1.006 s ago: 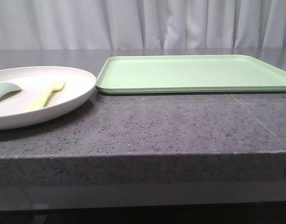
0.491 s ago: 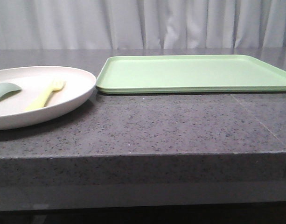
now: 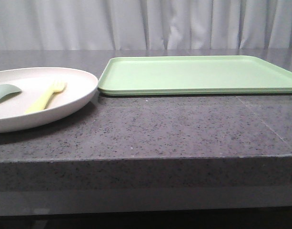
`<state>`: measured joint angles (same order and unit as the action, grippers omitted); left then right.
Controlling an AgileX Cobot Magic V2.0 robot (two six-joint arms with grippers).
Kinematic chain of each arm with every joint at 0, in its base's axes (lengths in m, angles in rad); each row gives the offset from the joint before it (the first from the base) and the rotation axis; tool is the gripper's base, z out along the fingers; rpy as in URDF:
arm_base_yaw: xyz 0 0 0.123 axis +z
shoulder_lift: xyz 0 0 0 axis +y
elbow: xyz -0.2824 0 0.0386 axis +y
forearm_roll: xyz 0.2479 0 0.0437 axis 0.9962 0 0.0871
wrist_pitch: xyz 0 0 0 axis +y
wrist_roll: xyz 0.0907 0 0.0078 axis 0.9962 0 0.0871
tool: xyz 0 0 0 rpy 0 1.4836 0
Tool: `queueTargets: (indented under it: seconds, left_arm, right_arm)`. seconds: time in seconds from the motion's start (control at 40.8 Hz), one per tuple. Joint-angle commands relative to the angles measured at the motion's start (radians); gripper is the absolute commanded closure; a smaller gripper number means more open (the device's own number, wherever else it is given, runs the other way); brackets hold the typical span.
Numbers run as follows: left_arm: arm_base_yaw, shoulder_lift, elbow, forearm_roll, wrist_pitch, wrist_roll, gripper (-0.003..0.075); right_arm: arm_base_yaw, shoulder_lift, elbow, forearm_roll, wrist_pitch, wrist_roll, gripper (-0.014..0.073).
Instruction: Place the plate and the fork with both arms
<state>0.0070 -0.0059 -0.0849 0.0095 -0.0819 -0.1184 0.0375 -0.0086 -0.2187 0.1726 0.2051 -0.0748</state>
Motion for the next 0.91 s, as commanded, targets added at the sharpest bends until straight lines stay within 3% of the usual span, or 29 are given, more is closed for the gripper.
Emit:
queueTargets:
  seconds: [0.0, 0.294, 0.613, 0.711, 0.76, 0.883]
  left_arm:
    - [0.003, 0.055, -0.131, 0.0, -0.014, -0.001, 0.0738]
    - [0.003, 0.387, -0.431, 0.095, 0.247, -0.001, 0.0738]
    - [0.003, 0.572, -0.504, 0.093, 0.268, -0.001, 0.0738]
    - [0.003, 0.572, -0.504, 0.093, 0.268, -0.001, 0.0722]
    - [0.003, 0.572, -0.504, 0.093, 0.268, -0.001, 0.068]
    - [0.003, 0.572, -0.504, 0.093, 0.268, -0.001, 0.0441]
  right_arm:
    - [-0.004, 0.065, -0.128, 0.03, 0.009, -0.009, 0.0652]
    - [-0.004, 0.409, -0.383, 0.046, 0.078, -0.009, 0.0652]
    - [-0.004, 0.543, -0.413, 0.046, 0.073, -0.009, 0.0636]
    - [-0.004, 0.543, -0.413, 0.045, 0.07, -0.009, 0.0543]
    - [-0.004, 0.543, -0.413, 0.045, 0.07, -0.009, 0.0452]
    - [-0.004, 0.543, -0.413, 0.045, 0.074, -0.009, 0.0188]
